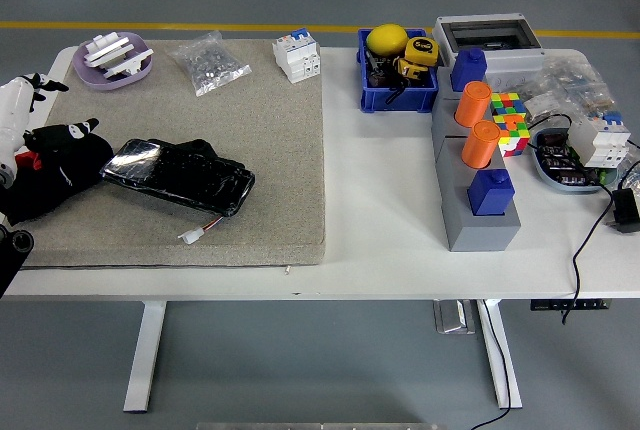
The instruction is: Pick the rag up,wipe the panel,place it on the desk
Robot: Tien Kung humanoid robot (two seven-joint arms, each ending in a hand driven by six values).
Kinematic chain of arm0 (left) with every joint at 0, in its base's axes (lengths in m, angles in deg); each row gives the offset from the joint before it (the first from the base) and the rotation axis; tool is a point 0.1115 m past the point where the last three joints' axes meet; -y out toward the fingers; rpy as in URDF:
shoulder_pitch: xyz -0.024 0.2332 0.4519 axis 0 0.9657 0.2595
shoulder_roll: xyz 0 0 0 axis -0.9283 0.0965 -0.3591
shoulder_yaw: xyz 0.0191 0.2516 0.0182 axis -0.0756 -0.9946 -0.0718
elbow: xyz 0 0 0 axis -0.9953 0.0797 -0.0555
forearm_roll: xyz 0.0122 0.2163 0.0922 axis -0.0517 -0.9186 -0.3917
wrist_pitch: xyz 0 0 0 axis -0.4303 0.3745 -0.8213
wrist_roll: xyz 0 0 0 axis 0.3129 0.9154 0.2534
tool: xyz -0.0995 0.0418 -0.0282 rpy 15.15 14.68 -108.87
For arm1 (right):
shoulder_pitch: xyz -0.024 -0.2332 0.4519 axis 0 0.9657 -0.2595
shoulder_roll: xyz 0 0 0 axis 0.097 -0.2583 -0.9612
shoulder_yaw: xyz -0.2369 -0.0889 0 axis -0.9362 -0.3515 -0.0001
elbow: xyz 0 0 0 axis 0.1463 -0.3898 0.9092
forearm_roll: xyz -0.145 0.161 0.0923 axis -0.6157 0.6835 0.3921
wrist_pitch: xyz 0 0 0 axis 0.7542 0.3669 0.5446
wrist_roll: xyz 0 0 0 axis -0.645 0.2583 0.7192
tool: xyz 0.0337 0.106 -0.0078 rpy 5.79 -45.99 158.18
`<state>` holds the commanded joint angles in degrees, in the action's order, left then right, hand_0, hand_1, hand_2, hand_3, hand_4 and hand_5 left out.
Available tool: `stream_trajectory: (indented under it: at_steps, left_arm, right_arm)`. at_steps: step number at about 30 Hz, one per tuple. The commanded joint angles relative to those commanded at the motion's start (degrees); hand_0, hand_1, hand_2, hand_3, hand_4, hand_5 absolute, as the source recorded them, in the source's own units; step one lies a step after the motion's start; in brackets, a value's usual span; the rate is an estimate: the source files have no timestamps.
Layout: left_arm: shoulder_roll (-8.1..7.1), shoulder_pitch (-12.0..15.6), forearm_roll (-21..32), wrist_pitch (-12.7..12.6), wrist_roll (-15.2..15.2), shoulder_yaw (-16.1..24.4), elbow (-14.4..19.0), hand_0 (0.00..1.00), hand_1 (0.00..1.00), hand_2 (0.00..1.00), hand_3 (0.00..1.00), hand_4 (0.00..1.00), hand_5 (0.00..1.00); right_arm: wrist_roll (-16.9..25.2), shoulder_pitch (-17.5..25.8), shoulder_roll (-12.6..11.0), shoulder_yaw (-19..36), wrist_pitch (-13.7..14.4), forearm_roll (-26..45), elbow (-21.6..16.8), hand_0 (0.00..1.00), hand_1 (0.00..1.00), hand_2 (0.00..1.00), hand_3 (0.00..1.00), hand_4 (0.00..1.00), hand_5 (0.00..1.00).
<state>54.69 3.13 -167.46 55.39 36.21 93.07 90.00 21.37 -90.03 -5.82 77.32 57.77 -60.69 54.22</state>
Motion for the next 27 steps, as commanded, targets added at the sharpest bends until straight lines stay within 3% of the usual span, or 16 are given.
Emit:
stream_trajectory:
  at_steps: [6,14,18,19,24,25,27]
  left_arm:
    - [3.25,-0.1,4.7,-0.7,0.5,4.0,7.1,0.570,0.692,0.750,0.600,0.797,0.219]
    - [6.90,0.0,2.9,-1.2,-1.6,5.3,9.0,0.606,0.696,0.750,0.596,0.791,0.221]
    - [7.84,0.2,2.4,-1.4,-1.9,4.7,9.0,0.606,0.696,0.750,0.596,0.791,0.221]
    - [7.91,0.2,2.2,-1.5,-1.9,4.4,9.0,0.607,0.699,0.752,0.593,0.790,0.221]
    - [7.92,0.2,1.8,-1.5,-2.1,3.9,8.7,0.607,0.699,0.752,0.593,0.790,0.221]
    - [7.87,0.2,1.8,-1.5,-2.2,3.9,8.7,0.612,0.699,0.750,0.593,0.787,0.217]
    - [7.79,0.2,1.6,-1.4,-2.3,3.9,8.7,0.612,0.699,0.750,0.593,0.787,0.217]
  right_arm:
    - [-0.6,0.3,0.2,-1.3,-0.8,0.7,0.1,0.779,0.669,0.690,0.588,0.998,0.521]
    - [-0.9,0.7,0.4,-1.7,-1.1,0.9,0.2,0.781,0.668,0.690,0.580,0.998,0.520]
    - [-0.9,0.7,0.5,-1.6,-1.3,0.8,0.3,0.781,0.668,0.690,0.580,0.998,0.520]
    - [-0.9,0.6,0.5,-1.6,-1.3,0.7,0.3,0.781,0.669,0.690,0.527,0.998,0.520]
    - [-0.8,0.5,0.5,-1.5,-1.2,0.6,0.2,0.781,0.669,0.690,0.527,0.998,0.520]
    - [-0.8,0.5,0.5,-1.6,-1.2,0.7,0.2,0.784,0.669,0.693,0.595,0.998,0.517]
    - [-0.7,0.5,0.5,-1.6,-1.3,0.6,0.2,0.784,0.669,0.693,0.595,0.998,0.517]
